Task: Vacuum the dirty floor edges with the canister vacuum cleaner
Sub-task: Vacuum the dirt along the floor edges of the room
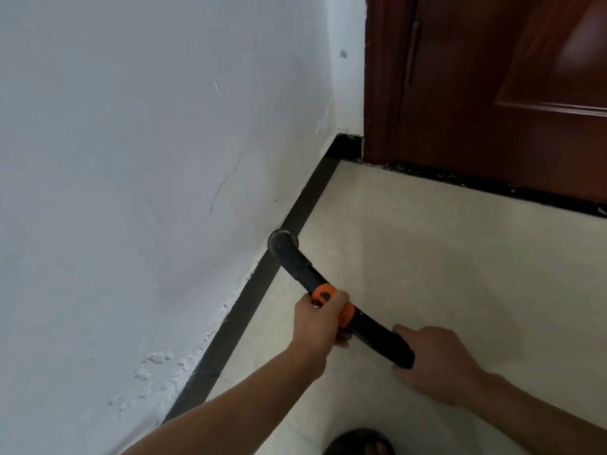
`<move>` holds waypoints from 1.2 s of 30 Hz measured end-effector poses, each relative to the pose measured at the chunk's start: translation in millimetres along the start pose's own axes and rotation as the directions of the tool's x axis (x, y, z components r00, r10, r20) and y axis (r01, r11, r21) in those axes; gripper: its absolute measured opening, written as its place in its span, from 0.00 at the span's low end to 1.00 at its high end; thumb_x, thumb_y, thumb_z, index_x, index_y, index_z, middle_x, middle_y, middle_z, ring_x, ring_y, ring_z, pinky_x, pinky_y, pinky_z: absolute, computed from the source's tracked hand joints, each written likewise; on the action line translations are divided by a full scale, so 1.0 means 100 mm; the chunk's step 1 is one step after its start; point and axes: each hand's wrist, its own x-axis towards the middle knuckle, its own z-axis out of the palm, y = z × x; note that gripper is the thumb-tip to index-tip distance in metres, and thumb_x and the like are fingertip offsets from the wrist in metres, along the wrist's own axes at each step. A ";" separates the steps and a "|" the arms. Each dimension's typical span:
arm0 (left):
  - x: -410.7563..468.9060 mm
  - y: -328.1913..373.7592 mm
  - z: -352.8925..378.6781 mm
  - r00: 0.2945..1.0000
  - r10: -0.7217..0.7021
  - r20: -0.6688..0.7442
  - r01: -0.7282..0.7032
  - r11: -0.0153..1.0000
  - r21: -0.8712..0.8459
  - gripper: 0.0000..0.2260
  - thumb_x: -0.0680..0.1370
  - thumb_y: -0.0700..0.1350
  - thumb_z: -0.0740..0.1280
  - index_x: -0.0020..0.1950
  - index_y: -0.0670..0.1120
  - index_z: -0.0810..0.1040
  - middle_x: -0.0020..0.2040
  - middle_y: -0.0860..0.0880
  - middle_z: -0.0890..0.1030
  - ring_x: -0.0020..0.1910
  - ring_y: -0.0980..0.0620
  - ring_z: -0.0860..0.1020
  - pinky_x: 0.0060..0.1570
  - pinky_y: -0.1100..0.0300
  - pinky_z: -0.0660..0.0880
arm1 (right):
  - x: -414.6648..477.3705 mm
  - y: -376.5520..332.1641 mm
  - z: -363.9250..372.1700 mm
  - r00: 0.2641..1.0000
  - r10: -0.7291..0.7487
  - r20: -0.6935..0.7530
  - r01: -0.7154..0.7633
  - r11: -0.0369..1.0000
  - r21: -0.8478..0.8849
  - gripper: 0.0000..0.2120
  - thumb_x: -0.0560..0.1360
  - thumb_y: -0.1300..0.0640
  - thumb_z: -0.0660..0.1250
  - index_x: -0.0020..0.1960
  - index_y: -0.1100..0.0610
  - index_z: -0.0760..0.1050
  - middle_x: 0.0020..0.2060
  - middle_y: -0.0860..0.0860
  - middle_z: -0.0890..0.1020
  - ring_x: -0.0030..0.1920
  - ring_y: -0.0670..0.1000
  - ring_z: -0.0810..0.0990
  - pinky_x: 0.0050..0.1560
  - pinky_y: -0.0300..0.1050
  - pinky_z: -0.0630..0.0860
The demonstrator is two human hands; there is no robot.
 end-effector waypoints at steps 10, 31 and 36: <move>1.06 1.05 0.51 0.989 0.135 0.056 -0.134 0.991 -0.018 0.16 0.76 0.53 0.70 0.50 0.42 0.73 0.42 0.43 0.76 0.33 0.49 0.73 0.35 0.57 0.74 | 0.96 0.09 -0.71 0.929 0.201 -0.311 -0.135 0.966 0.220 0.09 0.69 0.53 0.72 0.43 0.51 0.72 0.32 0.48 0.76 0.33 0.51 0.77 0.29 0.41 0.66; 1.45 0.75 0.50 0.979 0.020 0.201 -0.039 0.995 0.094 0.15 0.75 0.48 0.71 0.55 0.39 0.75 0.40 0.44 0.77 0.30 0.50 0.74 0.30 0.60 0.73 | 1.18 0.02 -0.50 0.929 0.325 -0.178 -0.283 0.932 0.225 0.08 0.72 0.49 0.69 0.46 0.49 0.71 0.37 0.47 0.78 0.37 0.50 0.78 0.34 0.42 0.70; 1.36 0.51 0.56 0.982 -0.010 0.190 0.000 0.998 0.055 0.09 0.76 0.47 0.70 0.47 0.44 0.72 0.41 0.45 0.77 0.34 0.50 0.75 0.32 0.59 0.73 | 1.07 0.07 -0.36 0.924 0.362 -0.122 -0.343 0.927 0.149 0.08 0.72 0.49 0.68 0.48 0.49 0.71 0.38 0.47 0.79 0.39 0.50 0.79 0.34 0.42 0.71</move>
